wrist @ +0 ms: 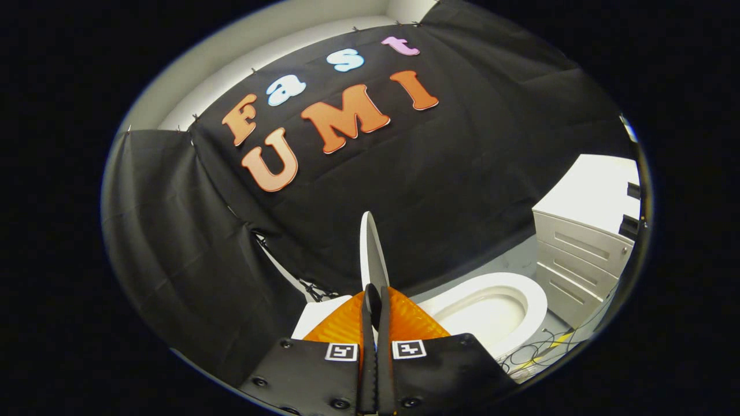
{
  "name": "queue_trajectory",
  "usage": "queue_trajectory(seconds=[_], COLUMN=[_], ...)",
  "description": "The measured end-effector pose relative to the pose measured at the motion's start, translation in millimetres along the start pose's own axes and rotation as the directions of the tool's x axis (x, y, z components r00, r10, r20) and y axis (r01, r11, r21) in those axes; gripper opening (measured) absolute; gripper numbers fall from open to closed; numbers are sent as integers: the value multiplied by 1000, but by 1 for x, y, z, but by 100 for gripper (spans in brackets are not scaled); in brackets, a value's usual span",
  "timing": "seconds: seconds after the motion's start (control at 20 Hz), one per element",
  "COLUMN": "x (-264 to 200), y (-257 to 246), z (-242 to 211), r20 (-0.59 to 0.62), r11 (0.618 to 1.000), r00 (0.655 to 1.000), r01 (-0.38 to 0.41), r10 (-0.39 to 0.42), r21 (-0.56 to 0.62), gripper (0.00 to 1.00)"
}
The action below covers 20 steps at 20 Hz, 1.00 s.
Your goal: Open the toilet lid.
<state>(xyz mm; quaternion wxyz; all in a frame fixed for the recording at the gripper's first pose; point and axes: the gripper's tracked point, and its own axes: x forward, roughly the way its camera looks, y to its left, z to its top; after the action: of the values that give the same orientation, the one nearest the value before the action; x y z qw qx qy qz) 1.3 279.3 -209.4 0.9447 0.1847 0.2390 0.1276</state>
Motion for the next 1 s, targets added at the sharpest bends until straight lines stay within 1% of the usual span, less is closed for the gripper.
queue_trajectory(seconds=[0.1, 0.55, 1.0], x=[-1, -7, -2], y=[15, 69, 116], z=[-4, -24, -47], r20=[-2, -17, -32], r11=[999, 989, 966], r00=[1000, 998, 995], r01=[-14, -66, -97], r10=[14, 64, 92], r21=[-42, -130, -240], gripper=[8, 8, 8])
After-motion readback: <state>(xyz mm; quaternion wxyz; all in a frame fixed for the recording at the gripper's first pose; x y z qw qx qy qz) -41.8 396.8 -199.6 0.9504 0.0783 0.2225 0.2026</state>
